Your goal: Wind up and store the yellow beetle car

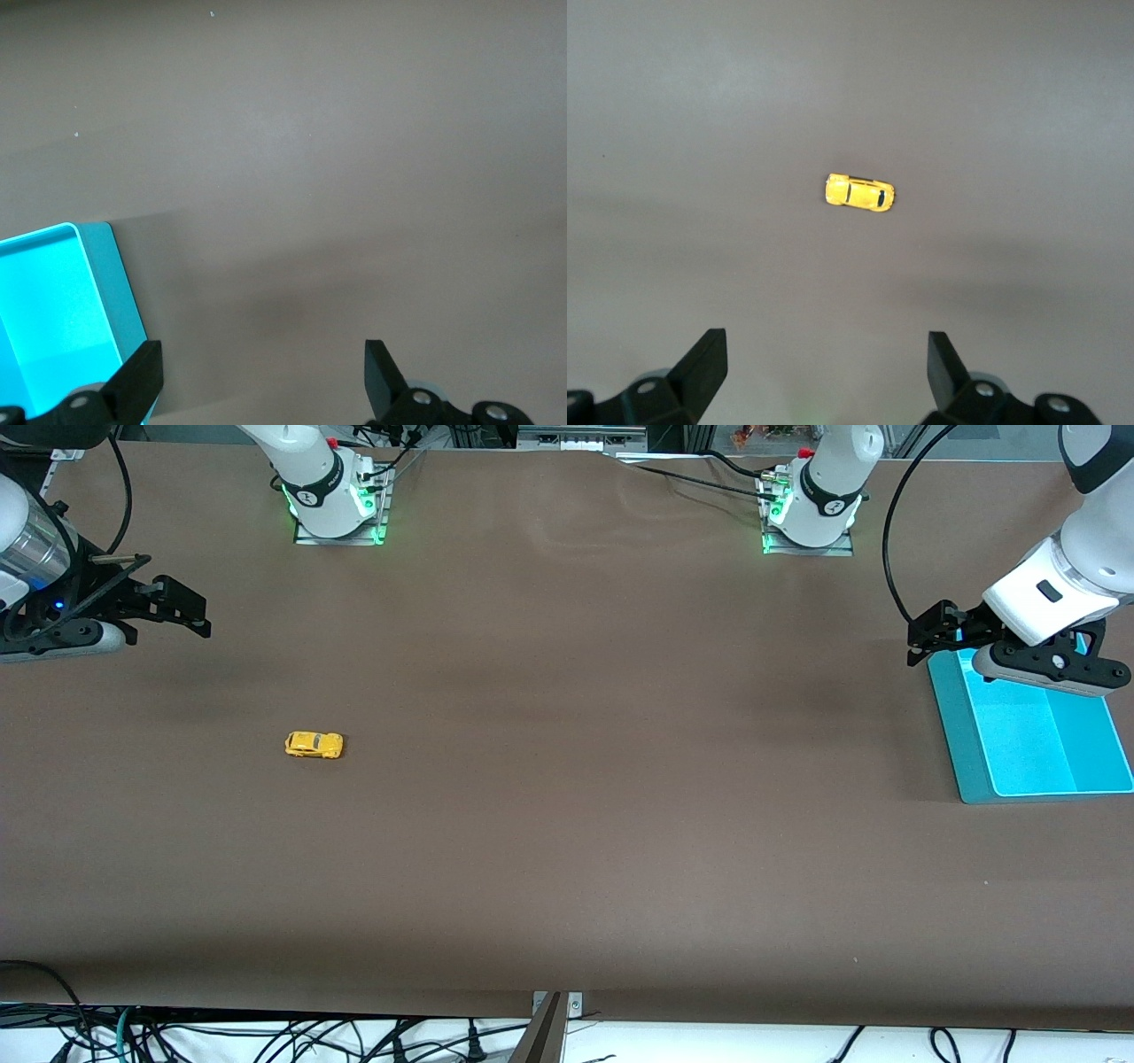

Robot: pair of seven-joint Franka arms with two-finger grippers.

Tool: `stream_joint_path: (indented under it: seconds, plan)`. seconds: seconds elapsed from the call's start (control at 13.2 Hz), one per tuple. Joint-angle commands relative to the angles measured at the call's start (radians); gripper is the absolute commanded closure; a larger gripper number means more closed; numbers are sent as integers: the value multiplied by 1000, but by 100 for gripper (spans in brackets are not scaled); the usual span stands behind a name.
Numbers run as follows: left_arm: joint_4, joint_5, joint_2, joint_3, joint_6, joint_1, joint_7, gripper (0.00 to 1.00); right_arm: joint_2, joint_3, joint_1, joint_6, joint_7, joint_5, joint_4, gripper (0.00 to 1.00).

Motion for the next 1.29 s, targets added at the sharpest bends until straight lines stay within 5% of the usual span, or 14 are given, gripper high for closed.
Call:
stream_joint_path:
  seconds: [0.0, 1.21]
  plan:
    - [13, -5, 1, 3, -15, -3, -9, 0, 1, 0, -4, -36, -39, -11, 19, 0]
    - [13, -5, 1, 3, -15, -3, -9, 0, 2, 1, -4, -34, -62, -48, 21, 0]
